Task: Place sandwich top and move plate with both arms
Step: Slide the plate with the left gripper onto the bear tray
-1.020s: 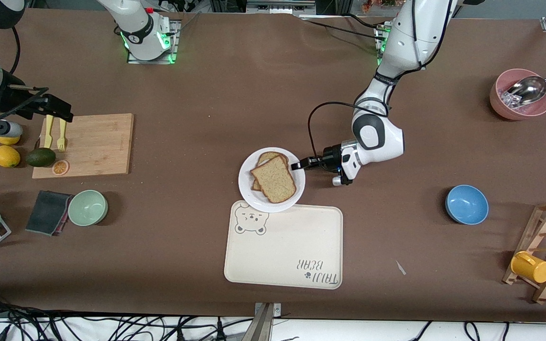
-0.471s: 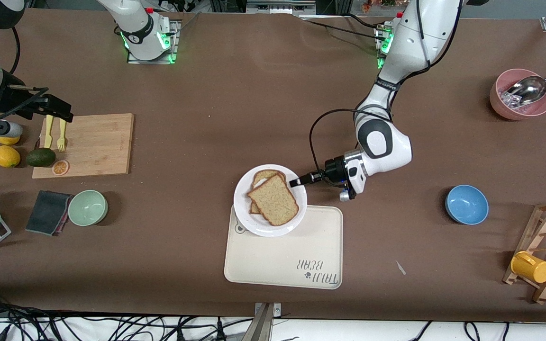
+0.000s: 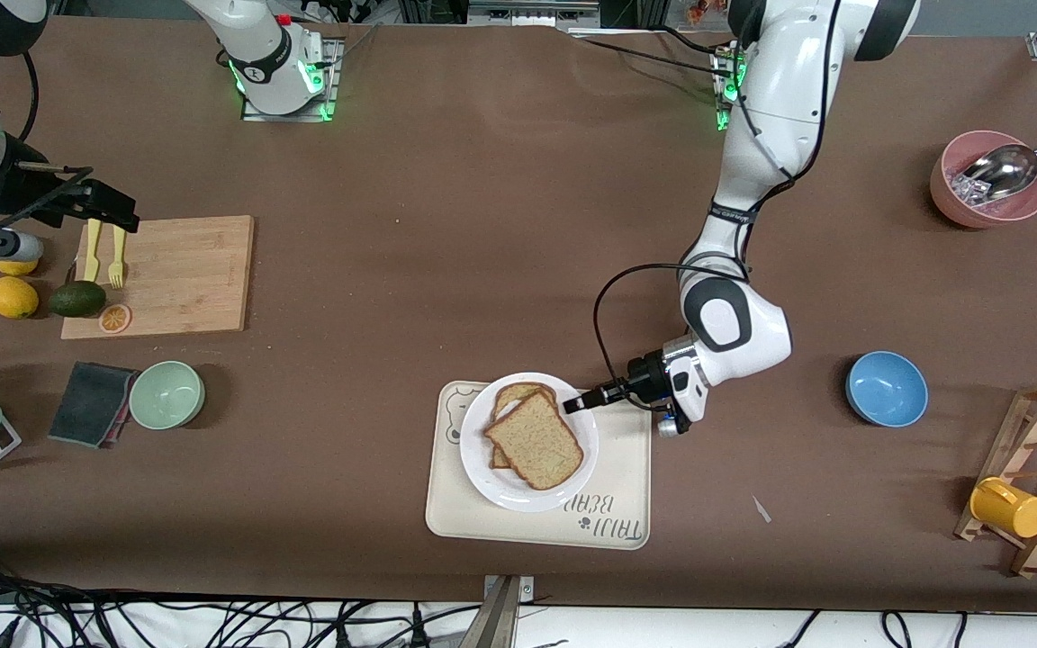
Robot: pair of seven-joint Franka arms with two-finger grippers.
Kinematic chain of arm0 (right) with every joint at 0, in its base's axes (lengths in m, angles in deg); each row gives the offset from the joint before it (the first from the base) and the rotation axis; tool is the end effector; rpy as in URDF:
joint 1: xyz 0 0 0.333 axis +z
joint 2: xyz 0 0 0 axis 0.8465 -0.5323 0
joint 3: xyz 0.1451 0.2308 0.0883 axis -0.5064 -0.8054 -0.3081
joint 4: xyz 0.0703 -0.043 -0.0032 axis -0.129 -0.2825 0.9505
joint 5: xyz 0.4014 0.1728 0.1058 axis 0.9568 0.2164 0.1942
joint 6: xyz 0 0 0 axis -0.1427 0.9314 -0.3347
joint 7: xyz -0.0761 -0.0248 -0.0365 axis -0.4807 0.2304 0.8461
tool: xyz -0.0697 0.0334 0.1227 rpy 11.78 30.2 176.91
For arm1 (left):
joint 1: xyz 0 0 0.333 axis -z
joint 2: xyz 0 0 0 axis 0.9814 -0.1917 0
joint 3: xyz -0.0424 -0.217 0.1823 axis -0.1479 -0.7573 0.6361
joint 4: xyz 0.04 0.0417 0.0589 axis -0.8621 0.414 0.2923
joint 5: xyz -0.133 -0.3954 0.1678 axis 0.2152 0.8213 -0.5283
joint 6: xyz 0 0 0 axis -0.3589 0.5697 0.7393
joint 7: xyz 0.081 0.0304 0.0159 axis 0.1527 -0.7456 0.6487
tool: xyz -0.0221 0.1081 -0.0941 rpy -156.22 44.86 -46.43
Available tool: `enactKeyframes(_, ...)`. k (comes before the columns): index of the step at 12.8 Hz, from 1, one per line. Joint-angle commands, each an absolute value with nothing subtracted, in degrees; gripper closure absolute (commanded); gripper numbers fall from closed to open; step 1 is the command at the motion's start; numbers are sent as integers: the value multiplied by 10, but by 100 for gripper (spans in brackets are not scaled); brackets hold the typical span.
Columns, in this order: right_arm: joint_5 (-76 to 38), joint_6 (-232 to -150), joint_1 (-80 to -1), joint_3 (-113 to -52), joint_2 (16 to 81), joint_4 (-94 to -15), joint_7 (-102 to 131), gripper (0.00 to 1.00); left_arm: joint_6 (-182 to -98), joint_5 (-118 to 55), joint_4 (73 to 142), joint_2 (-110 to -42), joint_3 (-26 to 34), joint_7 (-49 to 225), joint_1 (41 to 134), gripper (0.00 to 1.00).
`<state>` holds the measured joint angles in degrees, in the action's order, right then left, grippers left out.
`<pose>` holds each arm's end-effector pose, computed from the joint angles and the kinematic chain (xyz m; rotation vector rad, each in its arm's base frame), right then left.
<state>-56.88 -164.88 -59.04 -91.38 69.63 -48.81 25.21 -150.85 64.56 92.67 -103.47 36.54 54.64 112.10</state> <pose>0.6136 0.0238 0.5036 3.1113 -0.0831 -0.1657 0.6901 -0.3199 0.0682 1.9860 0.4683 0.0470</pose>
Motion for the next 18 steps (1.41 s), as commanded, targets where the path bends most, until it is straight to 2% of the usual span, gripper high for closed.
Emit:
enactKeyframes(1, -561, -1649, -597, -916, 695, -485, 240, 0, -1511, 676, 840, -1096, 399, 599, 1153, 100)
enactKeyframes(2, -562, -1649, -597, -916, 695, -485, 240, 0, -1520, 677, 828, -1112, 418, 609, 1172, 100)
enactKeyframes(4, -562, -1649, -597, -916, 695, -485, 240, 0, -1551, 680, 820, -1120, 421, 615, 1186, 100)
enactKeyframes(7, -562, -1650, -597, -916, 695, -485, 240, 0, -1551, 679, 825, -1122, 422, 606, 1185, 100)
enactKeyframes(8, -563, -1650, -597, -916, 695, -485, 240, 0, -1551, 673, 830, -1119, 422, 604, 1182, 77)
enactKeyframes(10, -563, -1651, -597, -916, 695, -485, 240, 0, -1551, 674, 834, -1116, 421, 603, 1181, 44)
enactKeyframes(14, -562, -1660, -597, -916, 694, -485, 240, 0, -1549, 673, 877, -1087, 418, 593, 1181, 34)
enactKeyframes(18, -562, -1664, -596, -916, 695, -485, 240, 0, -1549, 594, 959, -1009, 394, 585, 1167, 33)
